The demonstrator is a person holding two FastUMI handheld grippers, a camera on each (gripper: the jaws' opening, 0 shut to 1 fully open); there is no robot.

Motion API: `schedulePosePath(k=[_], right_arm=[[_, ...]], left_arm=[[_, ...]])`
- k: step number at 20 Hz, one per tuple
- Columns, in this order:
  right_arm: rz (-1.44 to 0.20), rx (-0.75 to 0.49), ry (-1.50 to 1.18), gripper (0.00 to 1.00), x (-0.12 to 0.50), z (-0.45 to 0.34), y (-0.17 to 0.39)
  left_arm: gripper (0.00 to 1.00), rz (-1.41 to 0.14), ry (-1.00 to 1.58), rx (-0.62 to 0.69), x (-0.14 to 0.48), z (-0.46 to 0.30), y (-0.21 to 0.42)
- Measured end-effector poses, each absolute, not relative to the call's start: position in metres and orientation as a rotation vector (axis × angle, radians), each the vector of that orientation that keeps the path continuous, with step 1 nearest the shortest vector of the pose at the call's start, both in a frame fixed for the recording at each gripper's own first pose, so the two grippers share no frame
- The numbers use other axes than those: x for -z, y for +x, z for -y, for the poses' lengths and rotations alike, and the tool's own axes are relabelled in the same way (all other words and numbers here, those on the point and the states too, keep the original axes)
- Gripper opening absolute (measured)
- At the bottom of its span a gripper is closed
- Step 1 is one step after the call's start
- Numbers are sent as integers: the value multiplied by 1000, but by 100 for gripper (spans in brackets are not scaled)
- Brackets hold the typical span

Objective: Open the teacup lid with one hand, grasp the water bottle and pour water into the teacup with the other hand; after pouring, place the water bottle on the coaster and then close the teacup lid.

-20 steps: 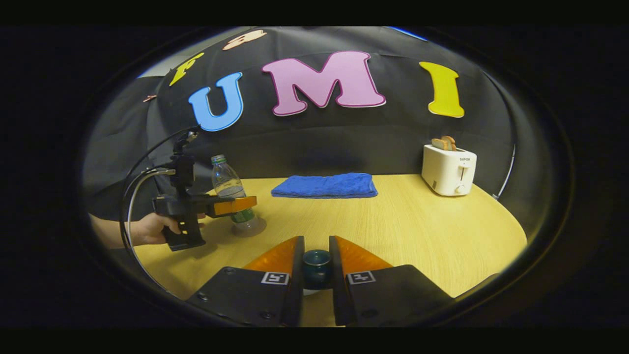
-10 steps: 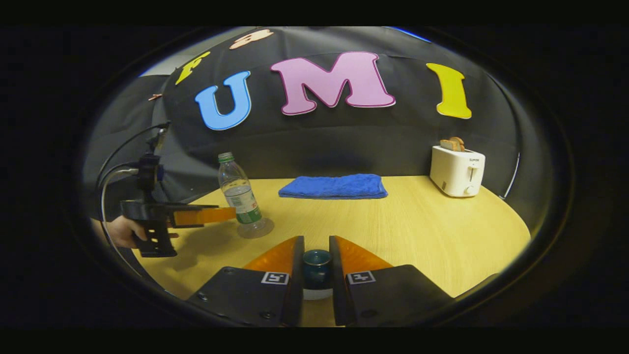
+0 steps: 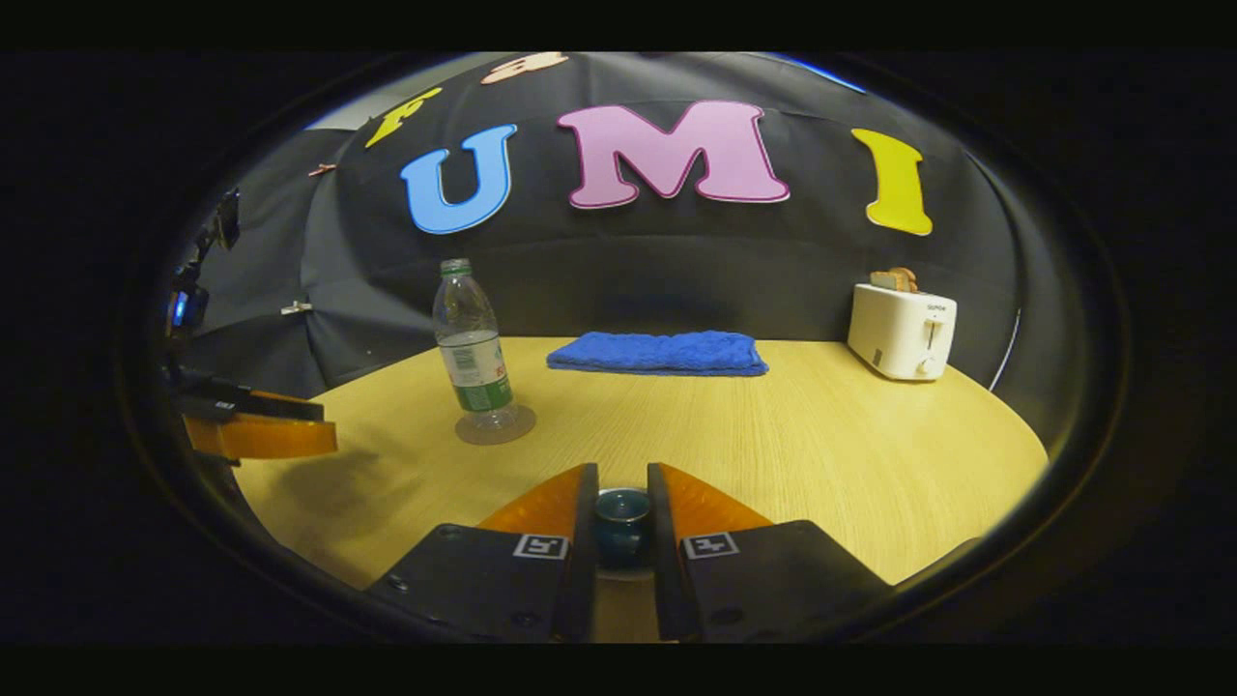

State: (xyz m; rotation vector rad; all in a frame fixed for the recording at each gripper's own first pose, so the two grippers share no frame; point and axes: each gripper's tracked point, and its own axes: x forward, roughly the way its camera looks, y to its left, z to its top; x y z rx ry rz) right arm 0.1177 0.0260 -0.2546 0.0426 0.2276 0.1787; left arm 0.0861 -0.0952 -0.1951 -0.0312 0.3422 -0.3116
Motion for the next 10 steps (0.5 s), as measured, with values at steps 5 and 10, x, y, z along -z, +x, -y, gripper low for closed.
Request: schedulePosePath(k=[5,10], right_arm=[[-239,-180,49,39,258,-27,119],[-205,-162,85,60,229,-16,122]], left_arm=[[96,-353,-168,313,193,111,80],[96,-324,-201,233,168,97,78]])
